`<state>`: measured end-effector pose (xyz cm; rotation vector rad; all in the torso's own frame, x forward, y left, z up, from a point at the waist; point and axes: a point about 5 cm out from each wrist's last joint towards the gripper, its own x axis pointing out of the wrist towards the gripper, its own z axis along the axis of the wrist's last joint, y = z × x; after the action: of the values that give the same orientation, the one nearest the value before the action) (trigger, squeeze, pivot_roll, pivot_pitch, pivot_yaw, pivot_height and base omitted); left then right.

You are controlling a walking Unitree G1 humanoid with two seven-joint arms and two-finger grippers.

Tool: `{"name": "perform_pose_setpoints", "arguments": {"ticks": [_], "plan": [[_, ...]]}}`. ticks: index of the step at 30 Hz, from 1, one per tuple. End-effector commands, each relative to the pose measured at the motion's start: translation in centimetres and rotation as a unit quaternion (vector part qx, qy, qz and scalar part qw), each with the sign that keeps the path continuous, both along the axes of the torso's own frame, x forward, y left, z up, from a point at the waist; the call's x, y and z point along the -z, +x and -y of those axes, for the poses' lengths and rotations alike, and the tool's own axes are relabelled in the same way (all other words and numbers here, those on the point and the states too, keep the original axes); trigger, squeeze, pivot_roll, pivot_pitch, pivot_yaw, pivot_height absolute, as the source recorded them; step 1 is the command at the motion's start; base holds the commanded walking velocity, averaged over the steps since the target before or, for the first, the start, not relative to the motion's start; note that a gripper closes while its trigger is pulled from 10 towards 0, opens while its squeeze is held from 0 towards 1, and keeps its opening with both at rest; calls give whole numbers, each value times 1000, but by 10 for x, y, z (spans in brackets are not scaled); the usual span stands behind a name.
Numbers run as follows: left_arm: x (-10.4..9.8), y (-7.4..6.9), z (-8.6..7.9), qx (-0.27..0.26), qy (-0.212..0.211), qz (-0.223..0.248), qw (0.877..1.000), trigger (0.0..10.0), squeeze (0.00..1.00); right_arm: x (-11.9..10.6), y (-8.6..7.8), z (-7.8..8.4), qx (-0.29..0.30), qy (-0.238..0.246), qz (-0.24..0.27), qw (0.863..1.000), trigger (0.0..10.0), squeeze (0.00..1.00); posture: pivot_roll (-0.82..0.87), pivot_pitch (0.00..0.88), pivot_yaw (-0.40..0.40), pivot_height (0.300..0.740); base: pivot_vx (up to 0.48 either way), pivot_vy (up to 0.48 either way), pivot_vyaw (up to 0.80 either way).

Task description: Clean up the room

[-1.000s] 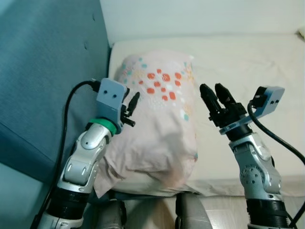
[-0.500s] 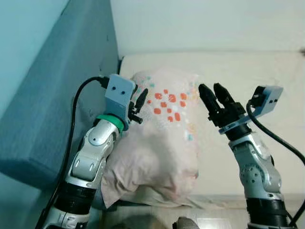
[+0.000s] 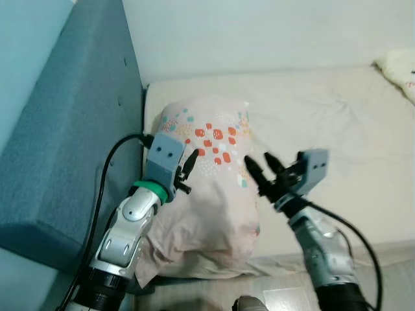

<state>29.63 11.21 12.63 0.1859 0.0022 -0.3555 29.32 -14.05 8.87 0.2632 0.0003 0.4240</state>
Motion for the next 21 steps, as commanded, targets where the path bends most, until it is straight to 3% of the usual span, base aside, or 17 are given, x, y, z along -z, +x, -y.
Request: {"name": "perform_pose_setpoints", "arguments": {"ticks": [1, 9, 17, 21], "plan": [[7, -2, -1, -2, 13, -7, 1000, 10000, 0, 7, -2, -1, 0, -11, -8, 1000, 10000, 0, -32, 0, 22, 740, 0, 0, 0], [12, -6, 3, -4, 18, -6, 1000, 10000, 0, 7, 4, -23, -32, -11, -2, 999, 10000, 0, -18, 0, 13, 740, 0, 0, 0], [12, -6, 6, 5, 14, 2, 1000, 10000, 0, 11, 6, -22, -31, -14, 2, 999, 10000, 0, -20, 0, 11, 740, 0, 0, 0], [12, -7, 7, 11, 14, 6, 1000, 10000, 0, 13, 5, -19, -29, -16, 0, 999, 10000, 0, -22, 0, 13, 740, 0, -366, 0]]}}
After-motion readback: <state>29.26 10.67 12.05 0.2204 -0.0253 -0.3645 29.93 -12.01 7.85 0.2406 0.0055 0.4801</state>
